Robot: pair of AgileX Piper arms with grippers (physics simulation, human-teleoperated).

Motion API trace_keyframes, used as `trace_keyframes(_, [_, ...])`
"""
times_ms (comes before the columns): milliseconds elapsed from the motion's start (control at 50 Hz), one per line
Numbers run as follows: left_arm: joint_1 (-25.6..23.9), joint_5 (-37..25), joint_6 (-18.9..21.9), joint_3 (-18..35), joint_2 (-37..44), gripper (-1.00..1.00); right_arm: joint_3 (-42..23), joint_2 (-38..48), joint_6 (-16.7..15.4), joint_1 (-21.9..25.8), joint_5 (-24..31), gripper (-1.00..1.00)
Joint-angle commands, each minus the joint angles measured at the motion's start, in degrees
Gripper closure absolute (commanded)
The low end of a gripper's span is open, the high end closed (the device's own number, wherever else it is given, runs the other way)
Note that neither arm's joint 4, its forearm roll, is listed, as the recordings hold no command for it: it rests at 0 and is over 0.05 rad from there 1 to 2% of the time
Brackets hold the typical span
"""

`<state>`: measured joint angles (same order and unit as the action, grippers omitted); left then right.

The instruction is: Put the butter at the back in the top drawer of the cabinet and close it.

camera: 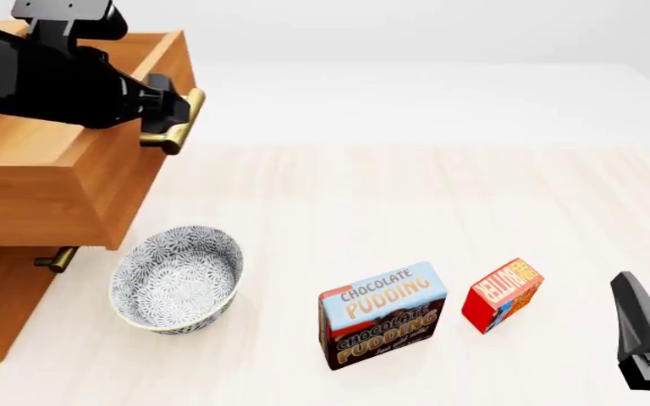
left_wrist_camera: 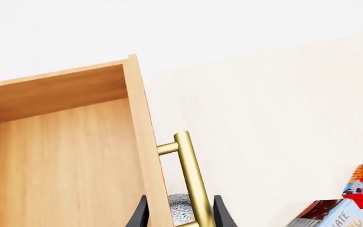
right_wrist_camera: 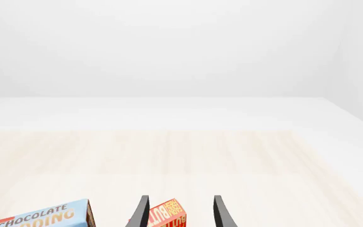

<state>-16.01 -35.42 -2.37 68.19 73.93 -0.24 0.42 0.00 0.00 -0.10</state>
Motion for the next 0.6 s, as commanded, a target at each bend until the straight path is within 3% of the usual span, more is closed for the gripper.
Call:
trace_keyframes(20, [-1.48,0.45,0.47,-0.64,3.4,-1.0,0.0,0.0,0.0,0.0,0.0,-1.0])
trace_keyframes(600, [-3.47,0.34,-0.65,0.49,4.34,-1.0,0.0,0.0,0.0,0.0,0.0,-1.0])
